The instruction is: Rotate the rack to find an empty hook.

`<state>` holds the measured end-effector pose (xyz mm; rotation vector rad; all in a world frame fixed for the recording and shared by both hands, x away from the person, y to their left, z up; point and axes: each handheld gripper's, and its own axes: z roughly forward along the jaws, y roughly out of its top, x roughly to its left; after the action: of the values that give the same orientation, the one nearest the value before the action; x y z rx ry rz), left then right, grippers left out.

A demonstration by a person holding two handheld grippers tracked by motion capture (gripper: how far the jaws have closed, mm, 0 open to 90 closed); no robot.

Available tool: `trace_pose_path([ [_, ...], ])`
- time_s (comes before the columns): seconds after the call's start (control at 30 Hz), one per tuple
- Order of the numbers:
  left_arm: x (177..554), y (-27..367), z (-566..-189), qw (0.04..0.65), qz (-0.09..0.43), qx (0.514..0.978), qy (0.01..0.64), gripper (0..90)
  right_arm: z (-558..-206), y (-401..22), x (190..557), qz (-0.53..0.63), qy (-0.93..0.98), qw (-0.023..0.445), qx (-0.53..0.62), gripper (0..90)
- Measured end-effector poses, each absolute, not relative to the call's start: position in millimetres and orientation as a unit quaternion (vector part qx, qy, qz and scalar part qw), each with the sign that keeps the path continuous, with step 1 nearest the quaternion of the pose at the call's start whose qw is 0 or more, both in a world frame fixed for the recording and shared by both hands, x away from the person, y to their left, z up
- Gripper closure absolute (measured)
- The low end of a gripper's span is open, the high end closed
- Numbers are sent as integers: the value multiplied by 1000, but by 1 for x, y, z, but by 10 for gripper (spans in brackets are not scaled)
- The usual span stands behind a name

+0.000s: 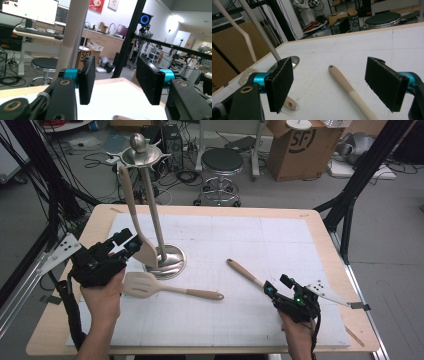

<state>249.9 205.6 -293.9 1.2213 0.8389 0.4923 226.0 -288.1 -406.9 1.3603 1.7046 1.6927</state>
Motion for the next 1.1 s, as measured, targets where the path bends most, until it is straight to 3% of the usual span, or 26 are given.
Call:
trace_pose_path([
  [0.47,282,200,-251,725,223,532,377,520,-408,-288,230,603,606,187,485,222],
  [0.7,290,192,-249,723,226,538,371,685,-409,-287,233,601,609,188,482,222],
  [0.87,294,191,-243,721,249,536,362,855,-410,-286,234,599,611,186,483,222],
  [1.1,300,191,-230,722,261,529,361,896,-410,-286,235,600,610,187,483,222],
])
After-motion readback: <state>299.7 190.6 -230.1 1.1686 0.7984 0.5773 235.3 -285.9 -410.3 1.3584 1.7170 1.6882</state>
